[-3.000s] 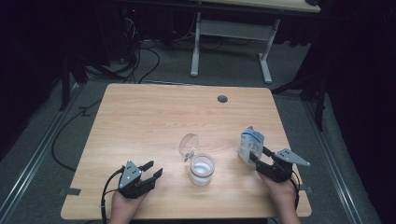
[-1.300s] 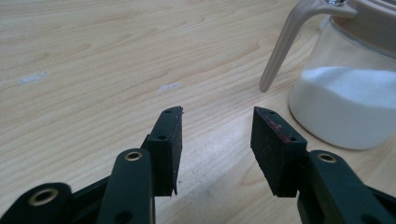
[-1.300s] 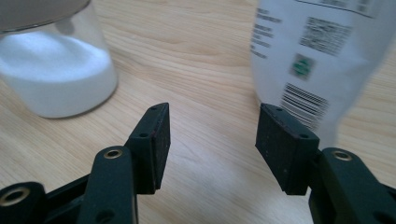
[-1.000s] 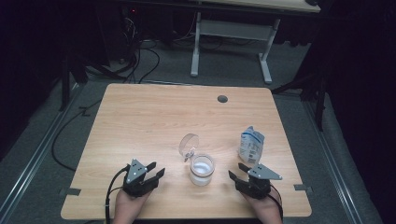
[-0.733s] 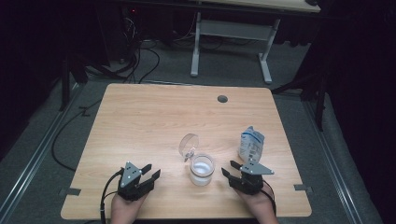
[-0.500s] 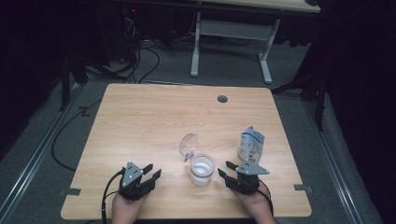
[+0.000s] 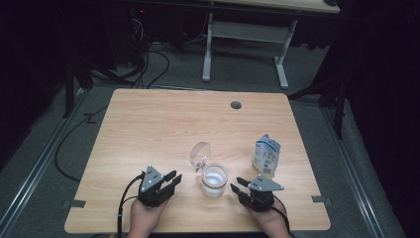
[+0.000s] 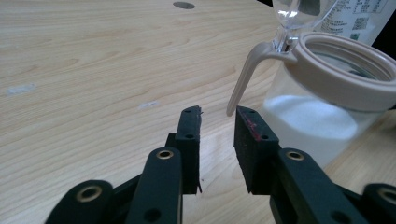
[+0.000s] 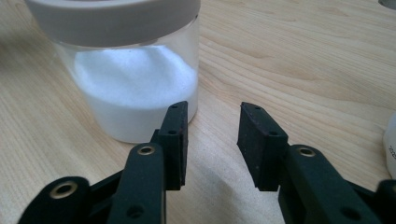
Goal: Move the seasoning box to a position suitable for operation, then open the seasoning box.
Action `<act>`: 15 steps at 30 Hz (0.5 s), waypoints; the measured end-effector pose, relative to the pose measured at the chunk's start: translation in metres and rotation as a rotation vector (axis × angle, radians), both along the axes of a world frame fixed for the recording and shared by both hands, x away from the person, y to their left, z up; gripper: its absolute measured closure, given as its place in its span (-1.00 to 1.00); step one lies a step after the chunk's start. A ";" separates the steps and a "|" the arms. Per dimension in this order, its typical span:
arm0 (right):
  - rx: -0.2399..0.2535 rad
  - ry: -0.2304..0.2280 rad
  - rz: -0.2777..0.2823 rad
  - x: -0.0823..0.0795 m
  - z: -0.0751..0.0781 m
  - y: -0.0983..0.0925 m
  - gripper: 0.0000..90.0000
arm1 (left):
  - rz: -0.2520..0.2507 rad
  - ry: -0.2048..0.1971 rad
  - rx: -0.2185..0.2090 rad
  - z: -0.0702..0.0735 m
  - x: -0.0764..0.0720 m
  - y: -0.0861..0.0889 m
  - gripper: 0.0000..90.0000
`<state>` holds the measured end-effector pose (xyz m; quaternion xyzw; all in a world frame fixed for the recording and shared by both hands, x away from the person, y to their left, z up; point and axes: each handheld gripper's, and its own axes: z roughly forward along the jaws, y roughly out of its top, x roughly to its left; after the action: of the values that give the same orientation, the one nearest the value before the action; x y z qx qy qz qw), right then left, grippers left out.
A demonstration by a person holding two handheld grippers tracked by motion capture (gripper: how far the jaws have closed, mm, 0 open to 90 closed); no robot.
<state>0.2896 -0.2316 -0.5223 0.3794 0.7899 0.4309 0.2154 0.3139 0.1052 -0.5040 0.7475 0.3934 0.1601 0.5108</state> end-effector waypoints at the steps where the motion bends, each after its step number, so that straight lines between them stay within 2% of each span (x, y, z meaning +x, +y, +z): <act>1: 0.008 0.002 0.002 -0.002 0.001 0.000 0.54 | -0.003 0.014 -0.005 0.001 0.004 -0.004 0.70; 4: 0.008 0.004 0.014 -0.003 0.001 0.000 0.66 | 0.001 0.016 -0.016 0.002 0.008 -0.008 0.83; 5: 0.005 -0.003 0.019 -0.006 0.002 0.001 0.81 | -0.006 0.015 -0.013 0.005 0.011 -0.012 0.88; 6: 0.005 -0.003 0.019 -0.006 0.002 0.001 0.81 | -0.006 0.015 -0.013 0.005 0.011 -0.012 0.92; 8: -0.003 -0.012 0.028 -0.009 0.004 0.003 1.00 | -0.015 0.013 -0.022 0.009 0.015 -0.019 0.97; 15: -0.014 -0.017 0.049 -0.011 0.005 0.006 1.00 | -0.013 0.014 -0.033 0.019 0.027 -0.030 1.00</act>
<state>0.2791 -0.2252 -0.5168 0.3546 0.8002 0.4338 0.2140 0.3411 0.0752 -0.4854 0.7426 0.3947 0.1451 0.5212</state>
